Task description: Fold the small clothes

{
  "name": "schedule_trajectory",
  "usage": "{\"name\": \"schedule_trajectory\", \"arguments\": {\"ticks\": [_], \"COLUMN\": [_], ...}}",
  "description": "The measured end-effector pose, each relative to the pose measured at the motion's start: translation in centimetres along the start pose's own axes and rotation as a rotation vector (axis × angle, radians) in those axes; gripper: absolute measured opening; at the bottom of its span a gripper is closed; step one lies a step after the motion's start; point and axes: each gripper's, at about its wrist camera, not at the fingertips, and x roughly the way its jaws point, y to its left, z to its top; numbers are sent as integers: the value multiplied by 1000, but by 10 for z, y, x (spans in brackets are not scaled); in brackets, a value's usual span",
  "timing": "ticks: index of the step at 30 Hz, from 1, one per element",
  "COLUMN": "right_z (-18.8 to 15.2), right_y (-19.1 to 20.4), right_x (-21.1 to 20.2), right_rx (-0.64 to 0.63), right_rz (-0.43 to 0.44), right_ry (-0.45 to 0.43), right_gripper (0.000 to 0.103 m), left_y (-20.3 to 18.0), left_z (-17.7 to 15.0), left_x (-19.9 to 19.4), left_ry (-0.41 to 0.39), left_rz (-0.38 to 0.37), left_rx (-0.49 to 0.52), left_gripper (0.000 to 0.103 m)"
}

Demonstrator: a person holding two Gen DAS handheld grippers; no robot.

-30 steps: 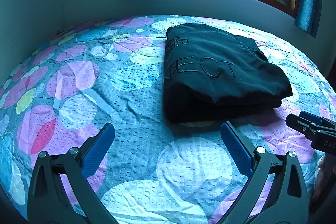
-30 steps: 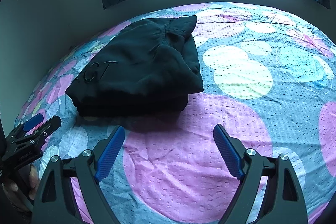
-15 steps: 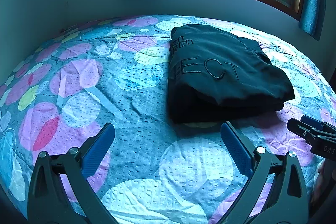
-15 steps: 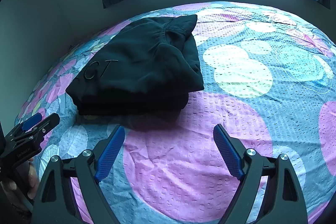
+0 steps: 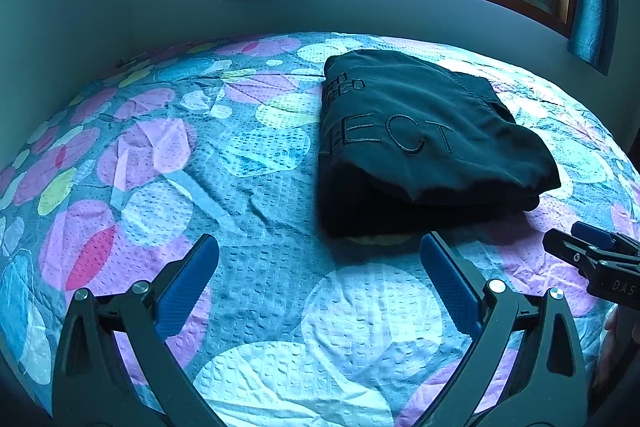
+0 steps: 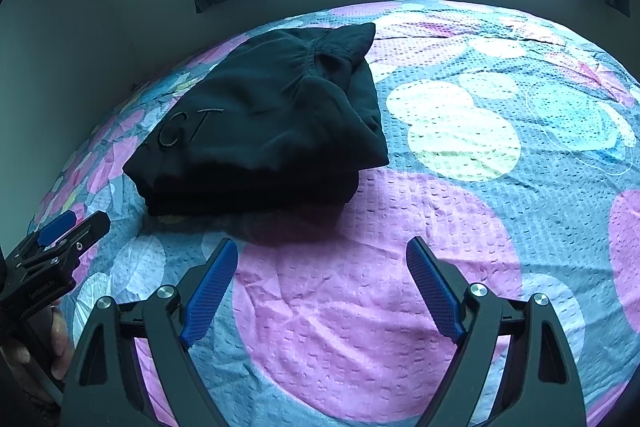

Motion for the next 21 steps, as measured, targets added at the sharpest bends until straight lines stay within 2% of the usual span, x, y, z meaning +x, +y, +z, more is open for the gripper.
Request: {"name": "schedule_trajectory", "arguments": {"ticks": [15,18,21], "right_z": [-4,-4,-4], "right_y": [2,2,2], "right_x": [4,5,5], "right_rx": [-5,-2,-3], "right_rz": [3,5,5], "right_ry": [19,21,21], "right_gripper": [85,85,85], "left_y": [-2,-3,2], "left_z": [-1,-2,-3], "left_x": [1,2,-6], "left_ry": [10,41,-20], "left_rz": [18,20,-19], "left_rx": [2,-4,-39], "left_gripper": [101,101,101]}}
